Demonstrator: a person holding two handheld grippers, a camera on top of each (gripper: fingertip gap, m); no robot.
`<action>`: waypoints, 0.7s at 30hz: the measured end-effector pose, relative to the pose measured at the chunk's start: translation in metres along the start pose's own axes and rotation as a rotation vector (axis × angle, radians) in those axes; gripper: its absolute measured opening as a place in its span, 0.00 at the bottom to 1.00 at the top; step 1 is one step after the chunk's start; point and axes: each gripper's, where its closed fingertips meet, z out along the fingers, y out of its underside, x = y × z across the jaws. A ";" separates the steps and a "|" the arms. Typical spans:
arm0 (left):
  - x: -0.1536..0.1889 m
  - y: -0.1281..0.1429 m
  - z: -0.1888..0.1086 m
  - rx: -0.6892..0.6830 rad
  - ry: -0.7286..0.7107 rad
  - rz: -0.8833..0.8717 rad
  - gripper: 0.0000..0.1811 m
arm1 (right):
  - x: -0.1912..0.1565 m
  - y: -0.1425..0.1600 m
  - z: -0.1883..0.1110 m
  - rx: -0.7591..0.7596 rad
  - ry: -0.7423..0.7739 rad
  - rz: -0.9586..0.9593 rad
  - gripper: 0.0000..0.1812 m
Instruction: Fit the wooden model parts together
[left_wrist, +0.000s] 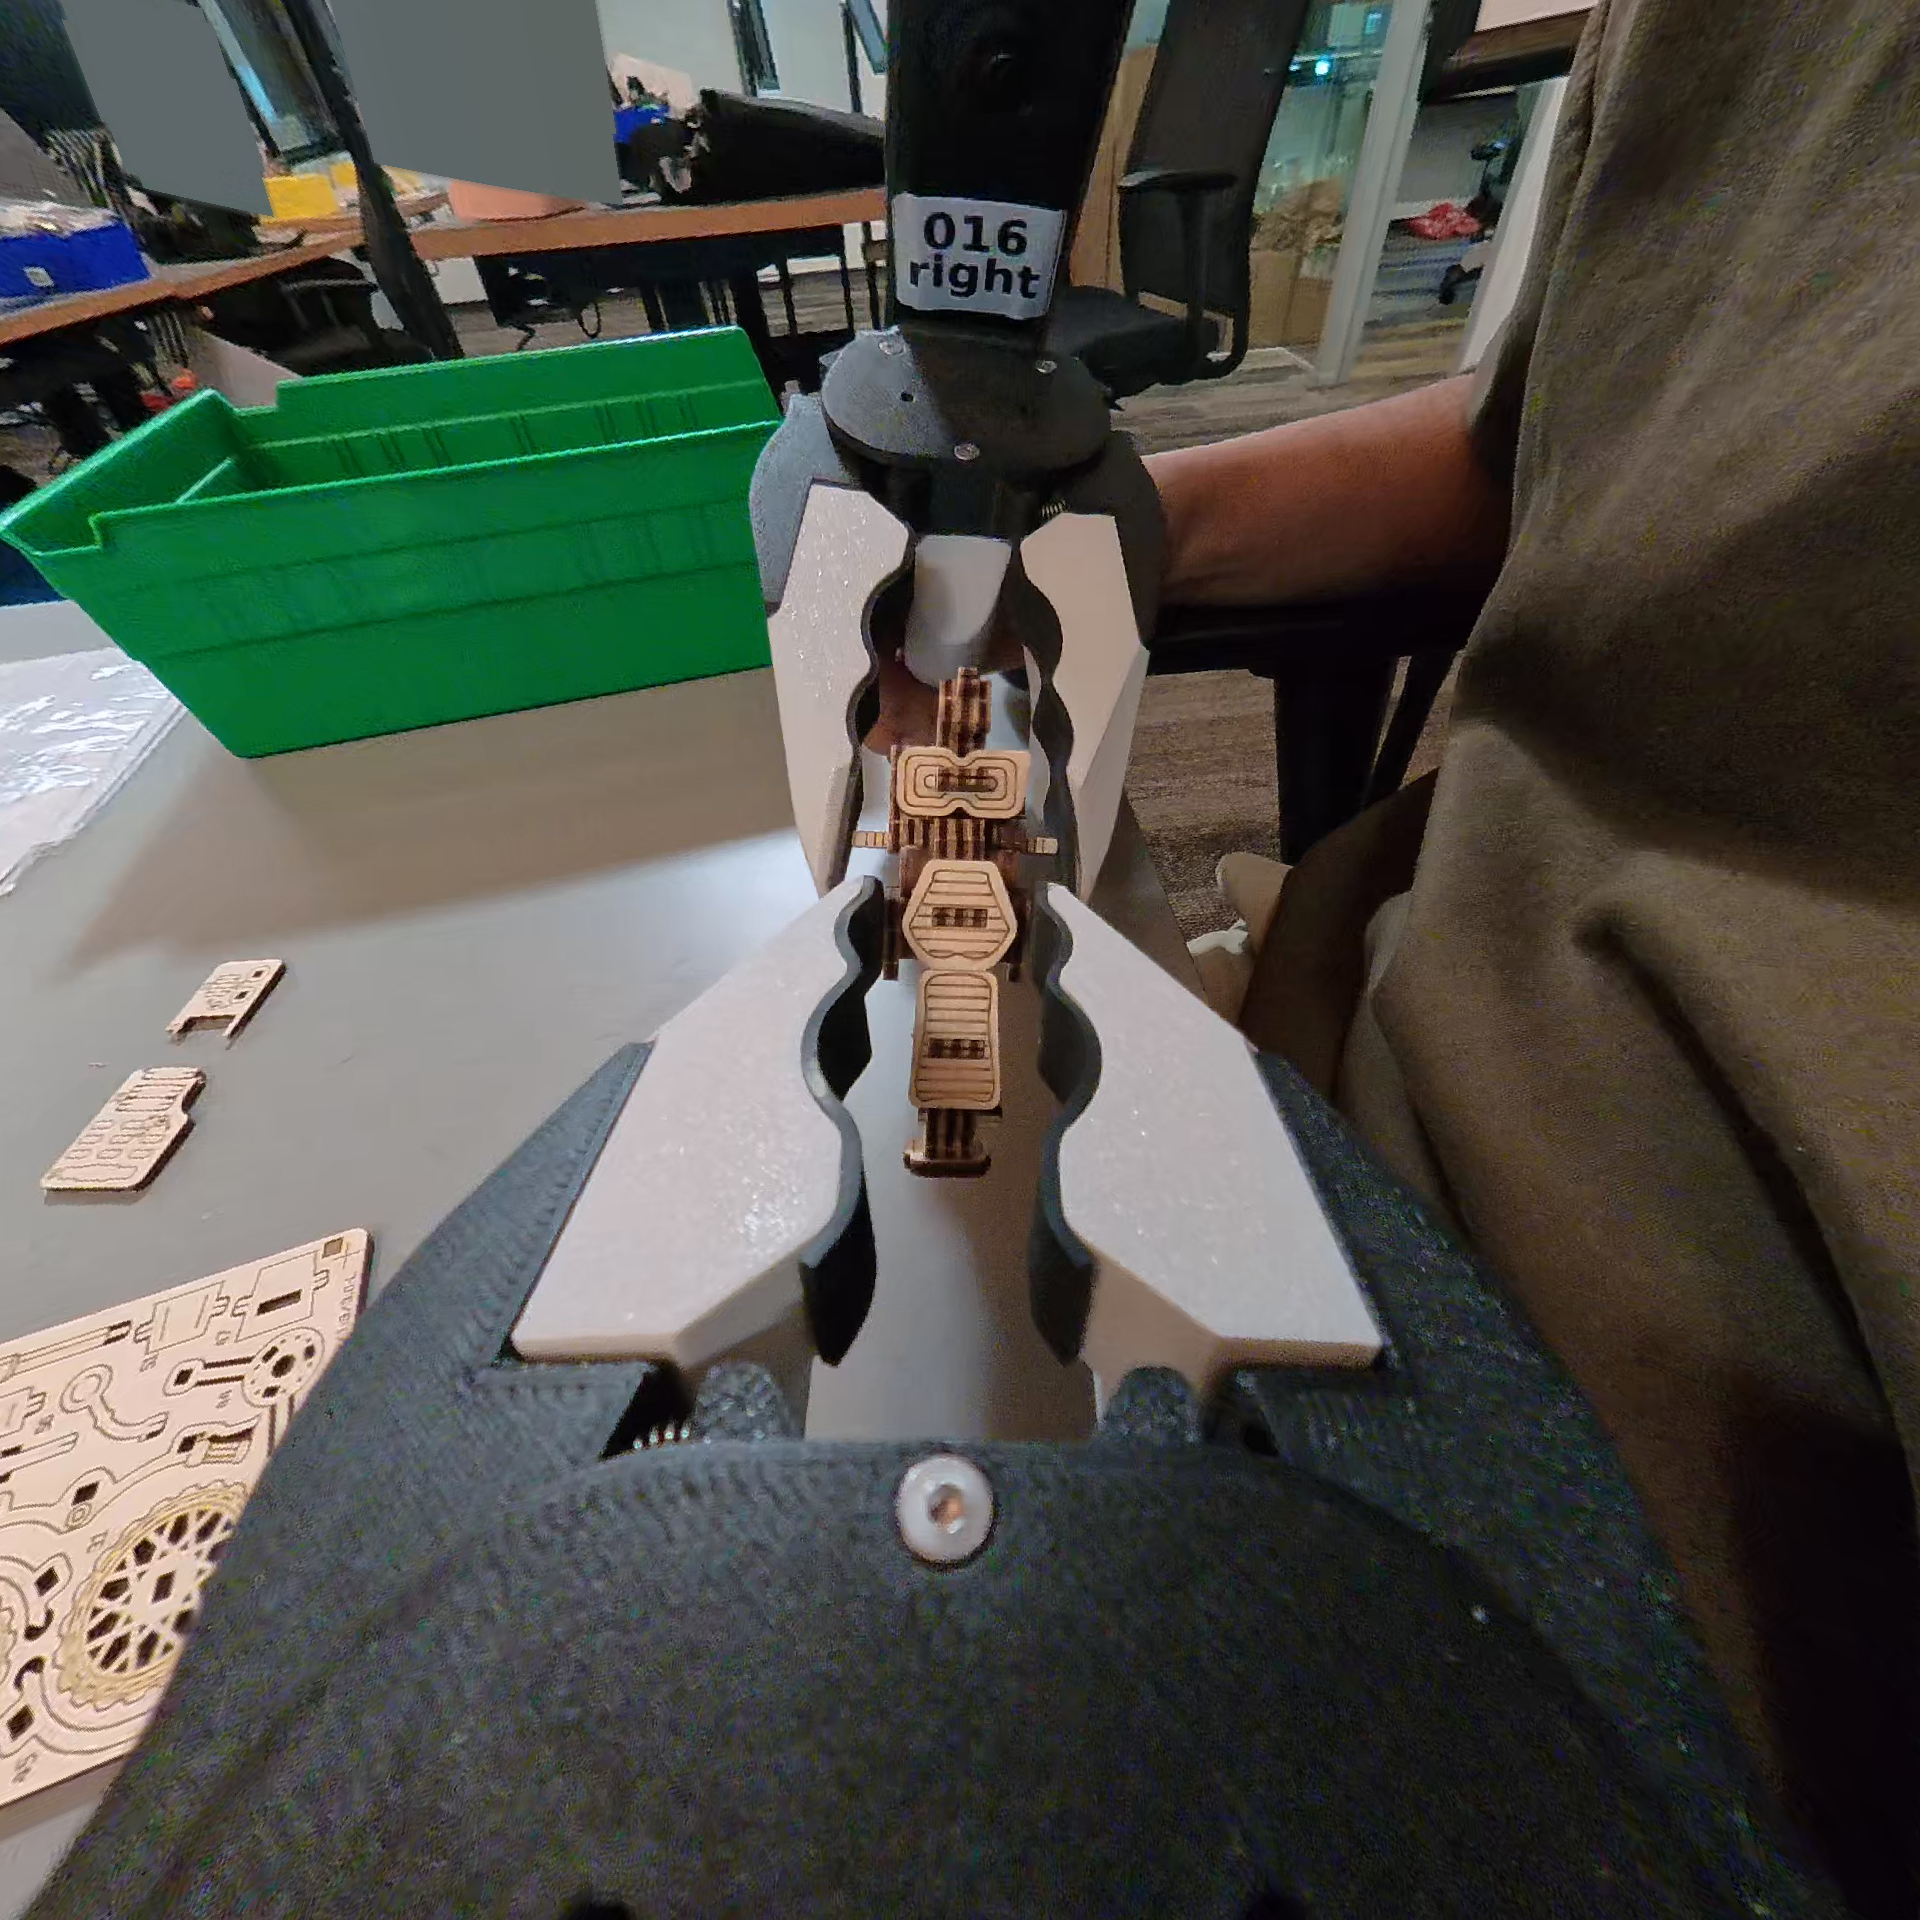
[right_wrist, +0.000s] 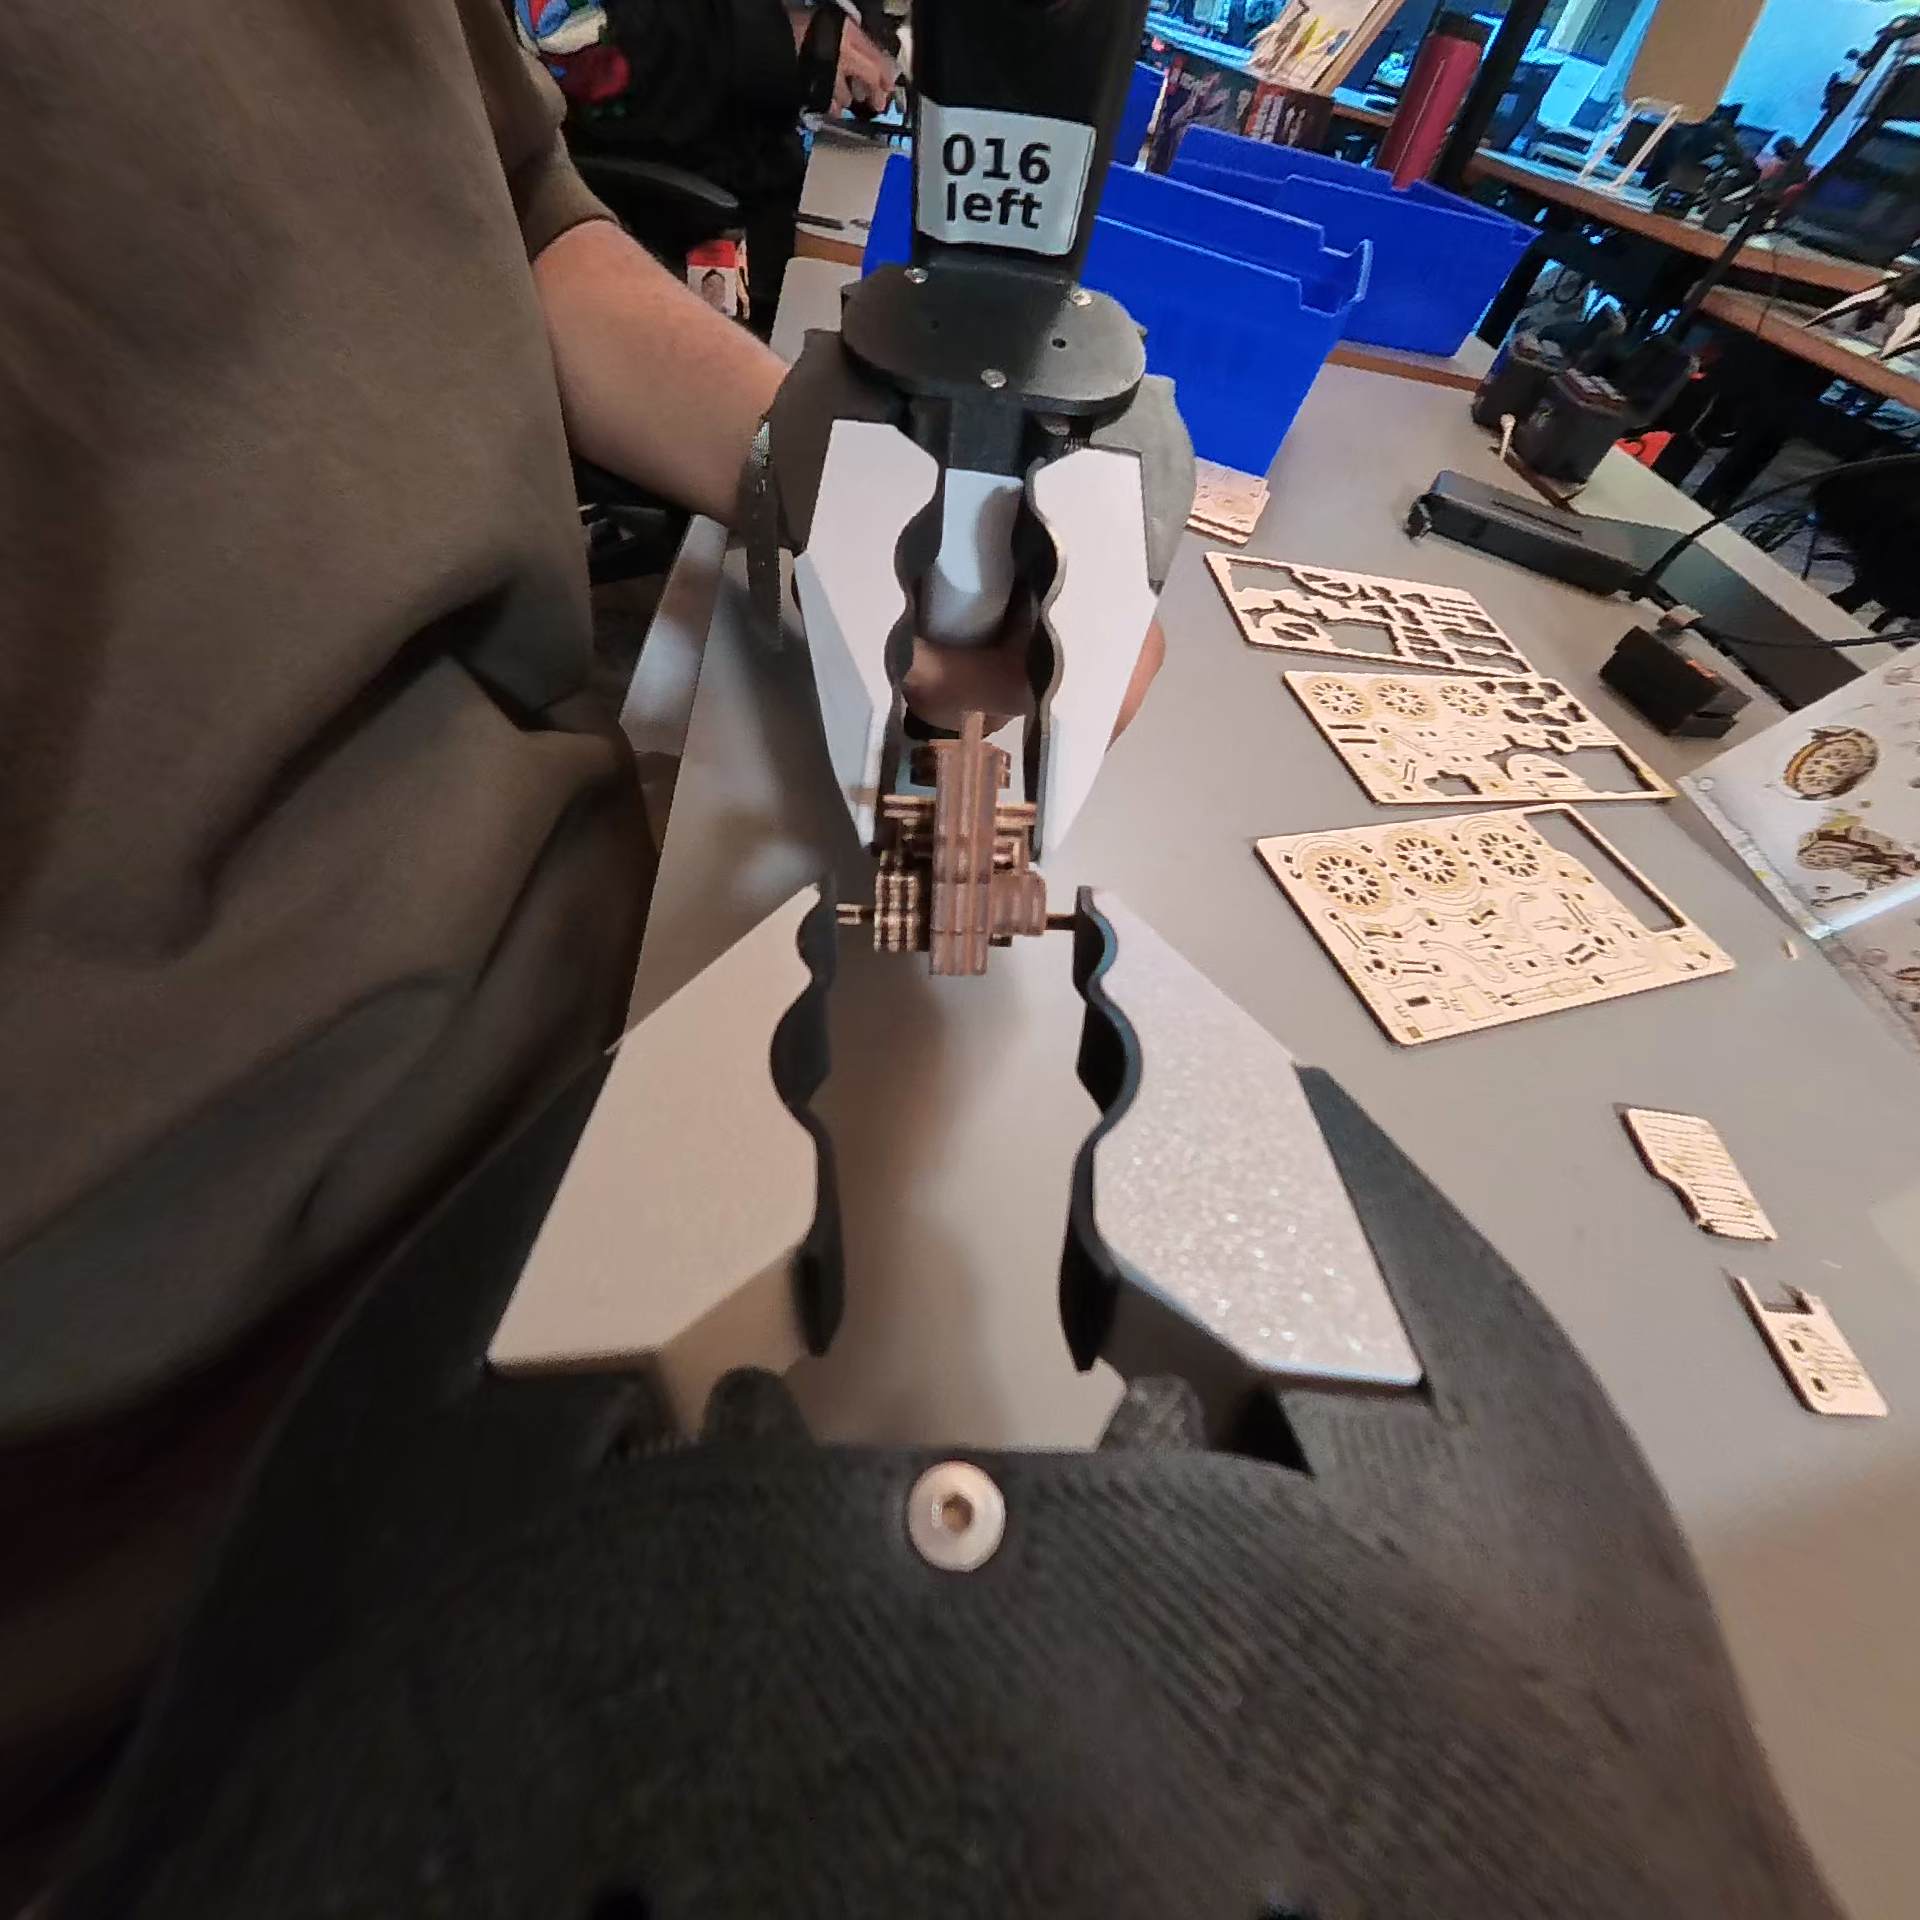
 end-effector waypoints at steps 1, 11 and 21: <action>0.000 0.000 0.000 -0.002 0.001 0.001 0.14 | 0.000 0.000 0.000 -0.002 0.000 -0.002 0.24; 0.002 0.000 0.001 0.002 0.010 -0.003 0.13 | -0.002 0.001 0.000 -0.018 0.003 -0.016 0.24; 0.001 -0.003 -0.001 0.013 0.014 -0.012 0.13 | 0.000 0.001 0.001 -0.047 0.026 -0.021 0.24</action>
